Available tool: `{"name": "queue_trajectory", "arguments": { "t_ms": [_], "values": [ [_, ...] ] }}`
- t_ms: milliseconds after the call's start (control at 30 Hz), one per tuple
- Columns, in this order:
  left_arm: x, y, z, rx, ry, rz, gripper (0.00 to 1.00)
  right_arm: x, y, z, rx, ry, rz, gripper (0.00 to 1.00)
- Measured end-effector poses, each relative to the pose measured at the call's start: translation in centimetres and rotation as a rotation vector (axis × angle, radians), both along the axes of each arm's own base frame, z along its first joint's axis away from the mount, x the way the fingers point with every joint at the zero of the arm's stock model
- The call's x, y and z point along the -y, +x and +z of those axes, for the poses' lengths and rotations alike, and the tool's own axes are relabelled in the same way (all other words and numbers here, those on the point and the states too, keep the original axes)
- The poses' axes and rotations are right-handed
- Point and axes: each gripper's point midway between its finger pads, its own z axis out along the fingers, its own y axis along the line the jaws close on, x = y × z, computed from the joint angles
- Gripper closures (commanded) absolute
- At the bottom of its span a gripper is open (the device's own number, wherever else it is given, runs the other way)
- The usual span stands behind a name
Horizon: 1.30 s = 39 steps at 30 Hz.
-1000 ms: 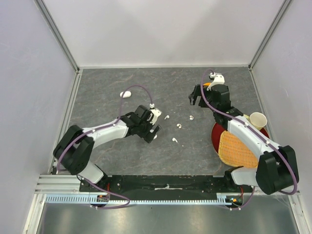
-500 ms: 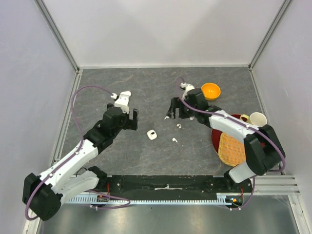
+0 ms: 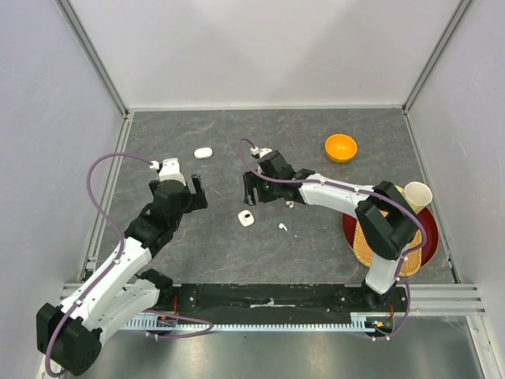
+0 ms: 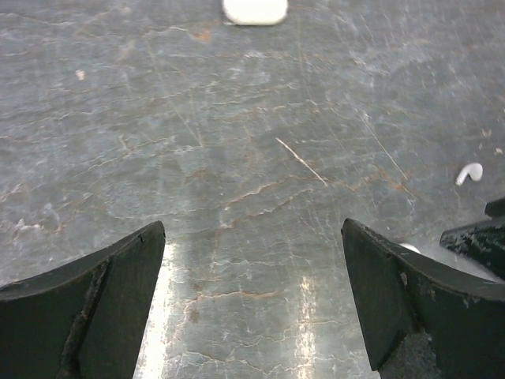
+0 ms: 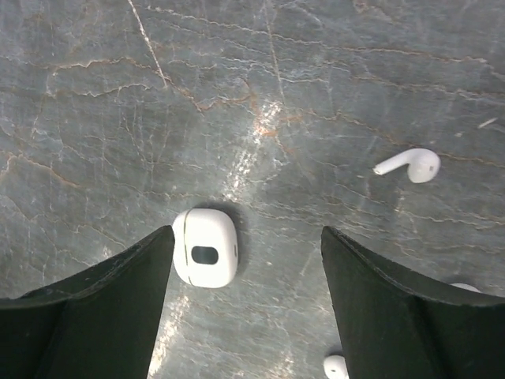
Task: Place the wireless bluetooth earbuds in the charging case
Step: Move the charging case to the center of the board, then pick up the charging case at the center of the board.
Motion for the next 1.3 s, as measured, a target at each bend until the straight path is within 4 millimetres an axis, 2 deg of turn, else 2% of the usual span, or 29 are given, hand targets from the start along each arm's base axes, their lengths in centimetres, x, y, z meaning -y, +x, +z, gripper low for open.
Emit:
{"name": "queue_trajectory", "arguments": {
  "t_ms": [167, 367, 933, 1300],
  "values": [
    [-2.3, 0.0, 0.0, 0.012, -0.042, 0.105, 0.01, -1.5, -0.7, -0.7, 0.010, -0.042, -0.004, 0.18],
    [-3.6, -0.3, -1.8, -0.029, -0.055, 0.163, 0.01, -2.5, -1.6, -1.7, 0.003, -0.077, -0.003, 0.21],
    [-3.6, -0.6, -1.6, -0.011, -0.084, 0.169, 0.01, -4.5, -2.8, -3.4, -0.004, -0.166, 0.043, 0.26],
    [-3.5, -0.6, -1.7, -0.016, -0.087, 0.162, 0.00, -4.0, -3.3, -5.0, -0.016, -0.246, 0.040, 0.32]
  ]
}}
